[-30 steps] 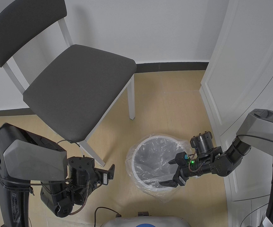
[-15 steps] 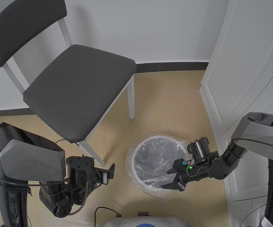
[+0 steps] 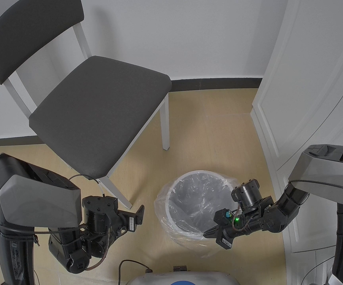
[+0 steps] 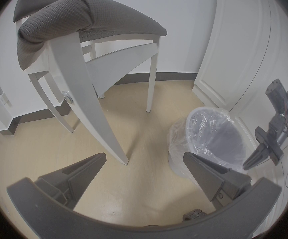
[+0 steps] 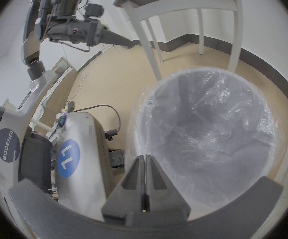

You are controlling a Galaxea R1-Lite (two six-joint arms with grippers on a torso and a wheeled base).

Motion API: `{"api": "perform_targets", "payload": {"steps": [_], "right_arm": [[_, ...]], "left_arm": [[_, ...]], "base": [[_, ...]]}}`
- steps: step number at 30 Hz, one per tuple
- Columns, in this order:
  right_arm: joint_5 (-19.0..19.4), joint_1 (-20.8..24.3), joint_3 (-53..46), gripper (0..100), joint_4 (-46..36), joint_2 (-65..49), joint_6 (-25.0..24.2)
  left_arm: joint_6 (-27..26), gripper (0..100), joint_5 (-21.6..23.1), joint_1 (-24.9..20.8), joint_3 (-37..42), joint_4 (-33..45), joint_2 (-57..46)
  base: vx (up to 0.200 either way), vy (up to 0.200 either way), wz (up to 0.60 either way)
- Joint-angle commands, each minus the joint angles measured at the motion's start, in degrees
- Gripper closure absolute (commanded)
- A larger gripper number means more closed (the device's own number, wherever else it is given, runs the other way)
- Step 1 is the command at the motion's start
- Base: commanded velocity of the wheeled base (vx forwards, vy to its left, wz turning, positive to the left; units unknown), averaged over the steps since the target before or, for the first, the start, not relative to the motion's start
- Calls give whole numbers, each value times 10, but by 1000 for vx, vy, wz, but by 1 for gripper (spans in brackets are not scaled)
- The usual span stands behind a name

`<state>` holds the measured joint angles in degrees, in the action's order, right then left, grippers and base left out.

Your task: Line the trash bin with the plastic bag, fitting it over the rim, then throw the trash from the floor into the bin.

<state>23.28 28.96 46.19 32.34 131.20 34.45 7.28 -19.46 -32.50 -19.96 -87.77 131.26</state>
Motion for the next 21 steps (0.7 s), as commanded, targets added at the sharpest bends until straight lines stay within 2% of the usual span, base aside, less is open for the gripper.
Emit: {"api": "perform_targets", "payload": {"steps": [1, 4, 6, 7, 12, 17, 21], "right_arm": [[-2, 28, -28, 100, 2, -16, 5], [-3, 36, -34, 100, 1, -12, 12], [-16, 42, -34, 100, 1, -4, 15], [-39, 42, -29, 100, 6, 16, 15], [-60, 42, -6, 100, 7, 58, 11], [-114, 36, 19, 100, 7, 81, 6], [-122, 32, 28, 100, 9, 82, -3]], "left_arm": [[0, 0, -3, 1, 2, 0, 0], [0, 0, -3, 2, 4, 0, 0], [1, 0, -3, 2, 4, 0, 1], [0, 0, -3, 2, 4, 0, 1], [1, 0, -3, 2, 4, 0, 1], [1, 0, -2, 2, 4, 0, 1], [1, 0, -2, 2, 3, 0, 1]], "base": [[0, 0, 0], [0, 0, 0], [0, 0, 0], [0, 0, 0], [0, 0, 0], [0, 0, 0], [0, 0, 0]]}}
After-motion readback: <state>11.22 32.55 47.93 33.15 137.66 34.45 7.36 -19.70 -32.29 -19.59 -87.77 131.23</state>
